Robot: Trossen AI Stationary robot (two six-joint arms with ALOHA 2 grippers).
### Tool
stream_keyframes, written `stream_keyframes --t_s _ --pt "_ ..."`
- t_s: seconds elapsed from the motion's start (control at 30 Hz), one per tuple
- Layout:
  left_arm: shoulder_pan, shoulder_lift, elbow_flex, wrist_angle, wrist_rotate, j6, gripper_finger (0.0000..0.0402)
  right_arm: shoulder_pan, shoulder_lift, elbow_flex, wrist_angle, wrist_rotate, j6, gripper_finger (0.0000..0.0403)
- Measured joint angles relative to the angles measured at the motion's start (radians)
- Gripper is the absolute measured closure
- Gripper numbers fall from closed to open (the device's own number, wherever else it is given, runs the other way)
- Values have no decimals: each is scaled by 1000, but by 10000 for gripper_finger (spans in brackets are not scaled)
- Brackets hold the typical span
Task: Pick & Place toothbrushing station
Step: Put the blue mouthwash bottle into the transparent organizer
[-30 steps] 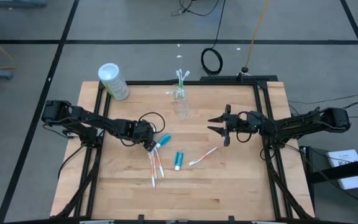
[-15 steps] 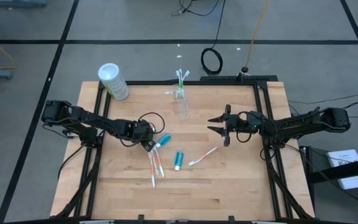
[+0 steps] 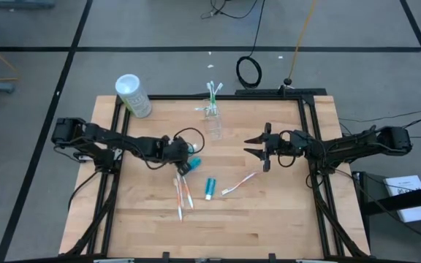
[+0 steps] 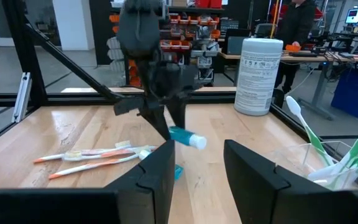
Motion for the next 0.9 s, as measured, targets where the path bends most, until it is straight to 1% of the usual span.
stream_keyframes --t_s 0.1,0.27,0.43,0.53,0.6,0.7,0.83,0.9 --pt "-2 -2 22 96 -45 113 235 1 0 0 1 0 0 271" --pt "0 5 12 425 -61 310 233 2 13 0 26 0 26 271" --pt "3 35 6 679 -55 453 233 2 70 0 122 3 35 271" --pt "6 75 6 802 3 502 232 1 125 1 203 9 68 270" --pt "10 109 6 880 41 517 232 0 168 11 249 33 79 268" --pt "14 162 6 985 43 531 232 0 218 39 269 52 78 255" --pt "16 210 6 1079 45 545 232 -11 259 86 273 52 78 224" --pt "16 218 6 1096 58 546 232 -20 274 104 273 49 79 209"
